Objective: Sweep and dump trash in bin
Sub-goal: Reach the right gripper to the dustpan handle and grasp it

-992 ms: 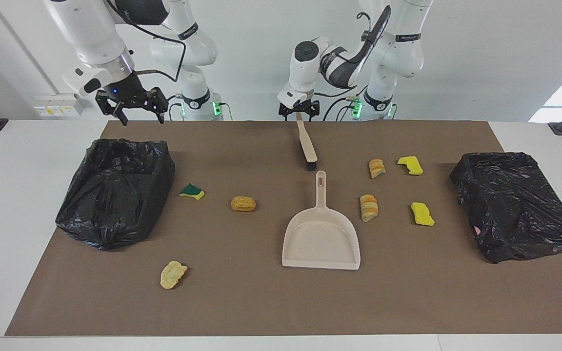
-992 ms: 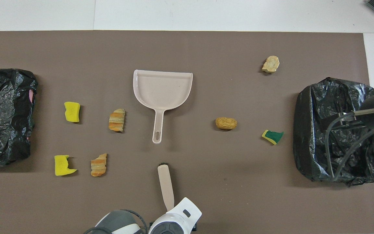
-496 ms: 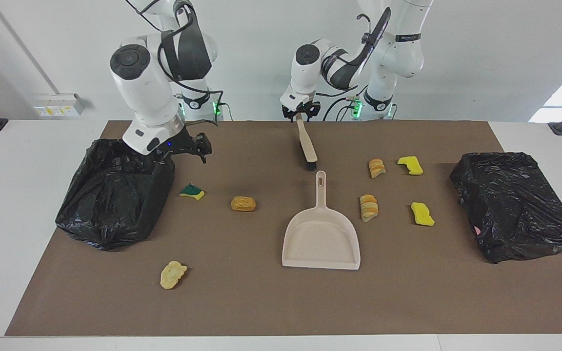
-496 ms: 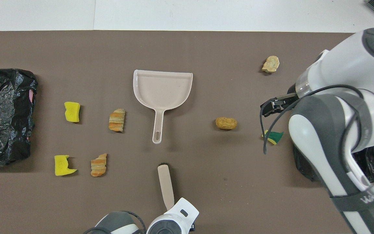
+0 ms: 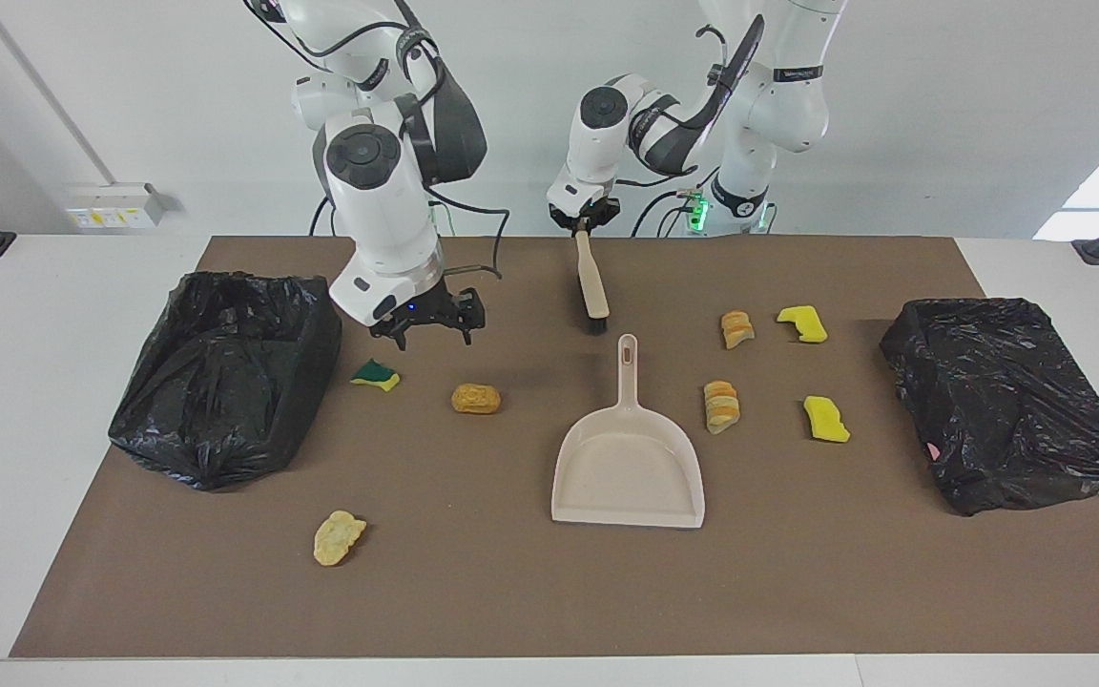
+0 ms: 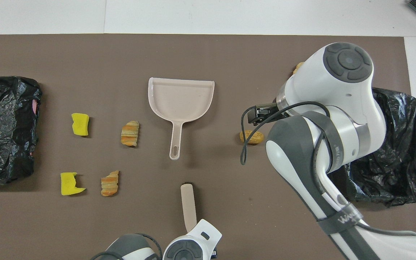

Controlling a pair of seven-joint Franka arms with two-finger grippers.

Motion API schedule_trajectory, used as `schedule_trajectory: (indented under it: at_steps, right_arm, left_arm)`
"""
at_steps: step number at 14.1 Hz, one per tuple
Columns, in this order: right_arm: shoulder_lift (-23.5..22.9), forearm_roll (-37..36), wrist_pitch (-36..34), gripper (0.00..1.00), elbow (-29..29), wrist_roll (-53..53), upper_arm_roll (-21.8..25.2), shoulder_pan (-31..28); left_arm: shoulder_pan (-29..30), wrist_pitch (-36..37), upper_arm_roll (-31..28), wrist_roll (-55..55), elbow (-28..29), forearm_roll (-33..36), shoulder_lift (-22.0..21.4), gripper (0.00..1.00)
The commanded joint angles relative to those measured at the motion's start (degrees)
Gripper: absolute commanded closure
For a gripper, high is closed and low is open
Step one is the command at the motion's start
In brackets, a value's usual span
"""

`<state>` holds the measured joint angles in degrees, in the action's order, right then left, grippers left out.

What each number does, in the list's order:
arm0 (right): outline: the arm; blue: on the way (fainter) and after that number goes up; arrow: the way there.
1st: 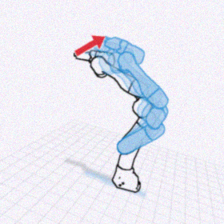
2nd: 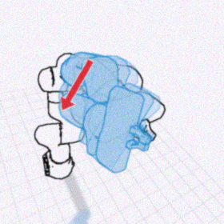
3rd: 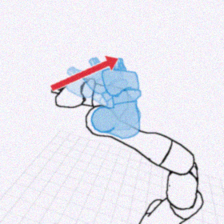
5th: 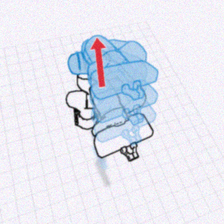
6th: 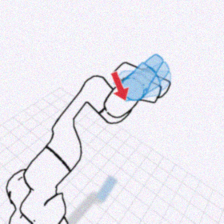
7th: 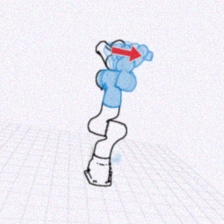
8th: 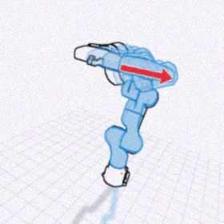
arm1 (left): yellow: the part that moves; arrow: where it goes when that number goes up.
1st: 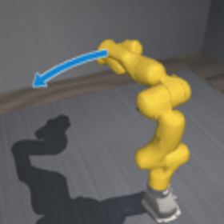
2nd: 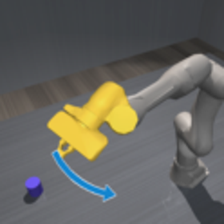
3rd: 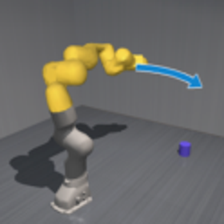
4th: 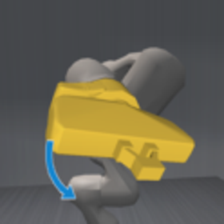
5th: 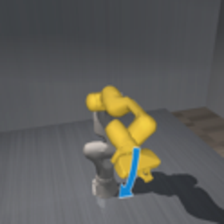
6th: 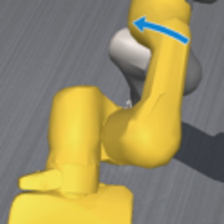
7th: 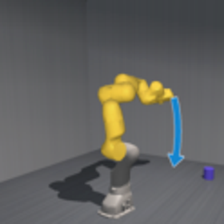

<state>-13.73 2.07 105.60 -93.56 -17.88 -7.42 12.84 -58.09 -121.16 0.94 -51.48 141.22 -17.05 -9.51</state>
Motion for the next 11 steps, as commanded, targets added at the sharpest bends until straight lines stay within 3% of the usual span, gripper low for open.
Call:
schedule_trajectory:
  at_steps: [1,4,7,11]
  right_arm:
    - [-2.4,1.0,2.7,0.0,1.9,-5.0,0.0,1.6]
    - [-4.1,1.2,6.4,0.0,1.9,-8.6,0.0,2.2]
    - [-5.0,0.4,9.9,0.0,1.9,-9.1,0.0,4.9]
    - [-5.8,-1.9,13.2,0.0,1.9,-13.7,0.0,7.2]
  left_arm:
    - [2.6,10.6,-0.9,-0.8,-1.6,0.6,-1.5,1.0]
    - [5.7,17.7,-0.9,-1.2,-1.6,1.5,-4.4,1.0]
    - [9.6,19.8,-0.9,-4.9,-1.6,3.0,-6.1,1.0]
    - [17.5,26.2,-0.9,-6.9,-1.6,11.3,-6.1,1.0]
